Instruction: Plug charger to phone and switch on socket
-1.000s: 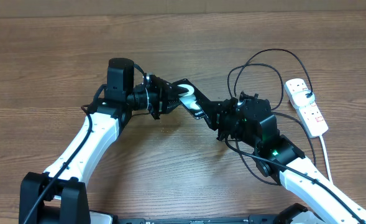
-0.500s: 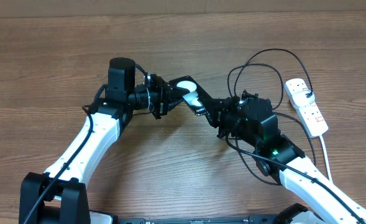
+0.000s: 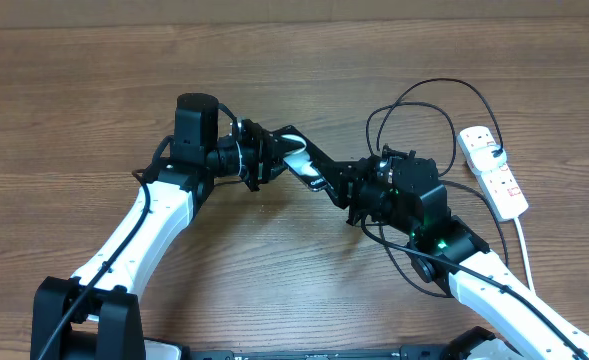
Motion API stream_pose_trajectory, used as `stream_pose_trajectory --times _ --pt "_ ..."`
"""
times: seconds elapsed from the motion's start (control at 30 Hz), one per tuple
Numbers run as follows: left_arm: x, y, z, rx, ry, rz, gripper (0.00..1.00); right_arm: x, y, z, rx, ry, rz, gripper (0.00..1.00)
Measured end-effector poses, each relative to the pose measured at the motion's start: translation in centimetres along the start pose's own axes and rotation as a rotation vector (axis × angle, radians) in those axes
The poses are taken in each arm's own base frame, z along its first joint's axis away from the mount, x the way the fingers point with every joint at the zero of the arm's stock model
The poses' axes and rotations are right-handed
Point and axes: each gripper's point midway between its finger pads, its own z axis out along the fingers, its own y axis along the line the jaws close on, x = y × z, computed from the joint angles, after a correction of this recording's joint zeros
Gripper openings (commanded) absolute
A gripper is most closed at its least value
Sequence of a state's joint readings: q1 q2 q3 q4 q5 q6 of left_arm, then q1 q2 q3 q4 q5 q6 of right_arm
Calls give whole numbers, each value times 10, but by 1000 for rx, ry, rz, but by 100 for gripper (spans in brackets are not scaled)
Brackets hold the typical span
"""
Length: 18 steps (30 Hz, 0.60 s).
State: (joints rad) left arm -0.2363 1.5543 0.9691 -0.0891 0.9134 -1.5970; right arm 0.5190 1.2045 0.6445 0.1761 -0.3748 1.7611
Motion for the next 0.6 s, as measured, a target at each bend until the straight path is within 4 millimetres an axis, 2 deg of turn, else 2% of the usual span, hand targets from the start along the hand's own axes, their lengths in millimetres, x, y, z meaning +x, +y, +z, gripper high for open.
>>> stream_pose_trajectory --times 0.03,0.2,0.43,0.6 --pt "0 0 0 1 -1 9 4 0 0 0 0 -1 21 4" --pt "0 -2 0 8 -2 45 4 -1 1 0 -4 -1 82 6" --pt "-4 3 2 -11 -28 49 4 1 0 0 1 5 25 32" --pt "-19 8 1 -36 -113 135 4 -7 -14 -1 58 -31 -103 54"
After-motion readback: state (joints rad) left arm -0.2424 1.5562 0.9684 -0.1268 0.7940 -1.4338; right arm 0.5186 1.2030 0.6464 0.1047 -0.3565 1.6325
